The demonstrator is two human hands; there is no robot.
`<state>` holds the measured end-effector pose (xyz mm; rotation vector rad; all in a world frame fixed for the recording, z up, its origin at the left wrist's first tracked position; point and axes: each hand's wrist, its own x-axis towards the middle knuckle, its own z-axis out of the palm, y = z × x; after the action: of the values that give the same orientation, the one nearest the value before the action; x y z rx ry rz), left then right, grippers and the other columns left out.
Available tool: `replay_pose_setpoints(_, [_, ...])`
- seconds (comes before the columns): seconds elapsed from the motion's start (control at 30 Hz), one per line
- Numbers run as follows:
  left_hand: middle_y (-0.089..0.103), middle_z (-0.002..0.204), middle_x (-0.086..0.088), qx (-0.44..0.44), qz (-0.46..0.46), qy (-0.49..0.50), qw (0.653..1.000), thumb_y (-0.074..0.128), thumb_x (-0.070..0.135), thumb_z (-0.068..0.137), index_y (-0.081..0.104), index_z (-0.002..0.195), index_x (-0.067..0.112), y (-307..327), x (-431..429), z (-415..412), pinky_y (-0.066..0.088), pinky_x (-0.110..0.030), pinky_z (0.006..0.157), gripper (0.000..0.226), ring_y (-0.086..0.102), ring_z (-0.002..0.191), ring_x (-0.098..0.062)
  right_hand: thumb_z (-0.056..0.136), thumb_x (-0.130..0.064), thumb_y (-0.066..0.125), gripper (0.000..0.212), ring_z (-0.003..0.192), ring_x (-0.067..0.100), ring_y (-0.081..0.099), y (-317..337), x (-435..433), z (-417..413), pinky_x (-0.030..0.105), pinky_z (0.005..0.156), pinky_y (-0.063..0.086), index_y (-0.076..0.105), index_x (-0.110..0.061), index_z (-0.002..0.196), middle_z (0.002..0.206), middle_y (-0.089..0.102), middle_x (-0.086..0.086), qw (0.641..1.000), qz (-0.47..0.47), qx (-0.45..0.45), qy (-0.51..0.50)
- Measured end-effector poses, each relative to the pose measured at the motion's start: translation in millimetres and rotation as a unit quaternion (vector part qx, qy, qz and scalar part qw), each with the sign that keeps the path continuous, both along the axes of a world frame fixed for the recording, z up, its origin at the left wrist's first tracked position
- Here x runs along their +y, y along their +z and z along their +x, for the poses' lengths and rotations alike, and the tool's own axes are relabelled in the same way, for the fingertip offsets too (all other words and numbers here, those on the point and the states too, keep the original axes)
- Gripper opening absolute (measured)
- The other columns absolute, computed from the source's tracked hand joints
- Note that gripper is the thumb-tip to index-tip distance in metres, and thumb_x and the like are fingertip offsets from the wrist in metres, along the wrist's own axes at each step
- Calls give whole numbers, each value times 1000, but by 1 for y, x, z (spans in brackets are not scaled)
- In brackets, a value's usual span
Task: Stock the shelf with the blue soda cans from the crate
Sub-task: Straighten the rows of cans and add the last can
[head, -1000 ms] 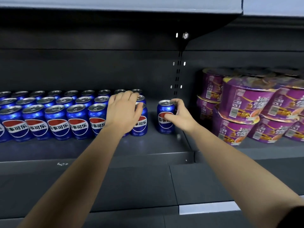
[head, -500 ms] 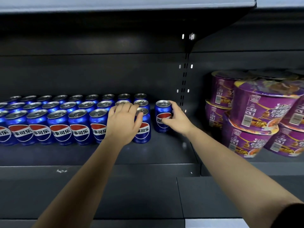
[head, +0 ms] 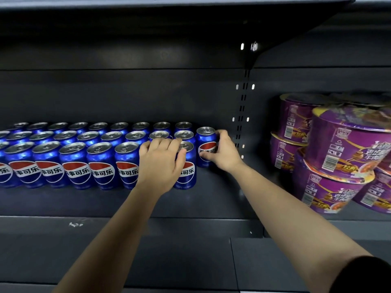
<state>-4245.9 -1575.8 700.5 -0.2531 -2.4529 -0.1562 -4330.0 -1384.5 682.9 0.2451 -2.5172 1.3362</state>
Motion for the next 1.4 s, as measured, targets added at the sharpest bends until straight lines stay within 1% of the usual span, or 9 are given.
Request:
replay_pose_setpoints(0.07, [65,110,0,3,5,0,1000,24,42,96,61,119,18,-1,0,0,34,-46,97,50,54,108,-22,69,-22,87,76,114,20,57,0,-2,-2,29,93,46,41,-13,129,129,55,5,1000,2,5,-6])
replay_pose_setpoints(0.13, [65,111,1,1,10,0,1000,23,43,96,61,120,19,-1,0,0,33,-46,98,51,53,109,-22,70,-23,86,76,116,21,56,0,-6,-3,27,93,44,41,-13,130,131,54,6,1000,8,15,-18])
replay_pose_setpoints(0.3, [64,112,1,-7,9,0,1000,21,43,95,60,121,19,1,1,0,35,-46,98,53,53,109,-22,70,-26,86,77,120,26,54,1,-14,-7,33,94,43,41,-12,131,134,50,10,998,27,29,-55])
replay_pose_setpoints(0.5, [64,113,1,-15,6,7,1000,22,44,94,59,122,19,2,1,0,36,-45,98,52,53,109,-21,69,-28,87,80,119,30,54,-1,-16,-14,39,93,45,39,-12,131,133,50,12,997,28,26,-73])
replay_pose_setpoints(0.77, [65,110,2,-12,6,7,1000,24,43,94,61,118,19,2,1,1,38,-44,96,51,54,107,-21,70,-29,86,85,122,34,52,1,-19,-21,46,99,45,35,-14,137,136,48,14,995,33,9,-96])
replay_pose_setpoints(0.9, [65,110,2,-7,9,4,1000,24,43,95,61,118,19,2,1,1,35,-44,97,50,54,109,-21,70,-28,86,86,122,33,52,0,-18,-22,45,100,44,35,-15,139,135,48,14,995,35,13,-93])
replay_pose_setpoints(1.03, [65,110,2,-7,10,5,1000,24,43,95,61,117,19,1,2,0,34,-43,98,50,54,108,-21,71,-29,85,84,121,33,53,-2,-19,-22,46,98,45,36,-16,138,135,49,13,995,32,18,-97])
replay_pose_setpoints(1.2, [66,108,2,-6,11,6,1000,25,43,95,62,117,18,1,2,1,34,-43,97,49,54,109,-21,72,-32,84,83,121,33,52,-4,-20,-24,43,95,45,35,-14,136,137,47,13,994,33,15,-101])
replay_pose_setpoints(1.4, [65,111,0,-13,9,-5,1000,24,44,94,61,121,16,2,-1,0,35,-44,97,53,53,110,-24,78,-30,79,84,126,27,49,-8,-12,-15,36,103,42,29,-17,144,138,49,11,999,13,-3,-44])
